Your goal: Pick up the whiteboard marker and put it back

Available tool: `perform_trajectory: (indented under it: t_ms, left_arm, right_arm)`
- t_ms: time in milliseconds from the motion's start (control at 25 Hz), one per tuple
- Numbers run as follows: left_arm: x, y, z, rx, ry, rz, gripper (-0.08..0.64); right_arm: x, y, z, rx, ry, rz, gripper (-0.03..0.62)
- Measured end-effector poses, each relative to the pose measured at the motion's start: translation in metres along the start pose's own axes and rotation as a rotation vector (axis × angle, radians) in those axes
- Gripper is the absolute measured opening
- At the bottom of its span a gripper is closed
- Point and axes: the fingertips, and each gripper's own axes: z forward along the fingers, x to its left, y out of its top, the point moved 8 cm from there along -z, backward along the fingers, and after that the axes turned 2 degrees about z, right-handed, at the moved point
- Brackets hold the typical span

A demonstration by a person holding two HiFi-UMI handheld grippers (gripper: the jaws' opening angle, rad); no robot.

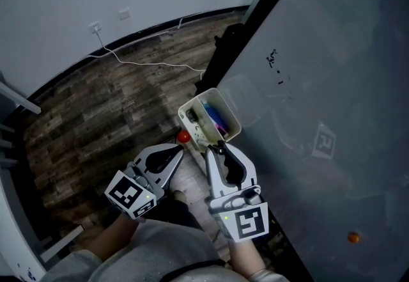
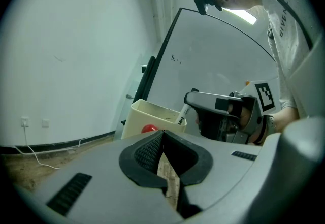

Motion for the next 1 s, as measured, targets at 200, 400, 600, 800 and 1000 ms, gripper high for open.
perform_trajectory:
  t_ms: [200,400,600,800,1000]
  left_arm:
    - [0.000,0.002,-0.001,0.000,-0.001,-0.001,0.015]
    - [-0.001,0.003,-0.001,-0.002,-0.007,-0.003,0.015]
    - [-0.004,0.004,0.001,0.003,-0.034,-0.009,0.015]
    - [-0.007,0.004,0.002,0.011,-0.049,-0.021,0.015]
    - [-0.009,0.005,0.004,0.017,-0.081,-0.033,0.015]
  right_arm:
    - [0.000,0.005,0.001,-0.004,0.006,-0.002,0.087]
    - [0.000,0.010,0.002,-0.015,0.009,-0.004,0.087]
    - [0.000,0.016,0.003,-0.024,0.011,-0.011,0.087]
    - [0.000,0.023,0.003,-0.031,0.015,-0.019,0.087]
    - [0.000,0.031,0.003,-0.044,0.020,-0.021,0.087]
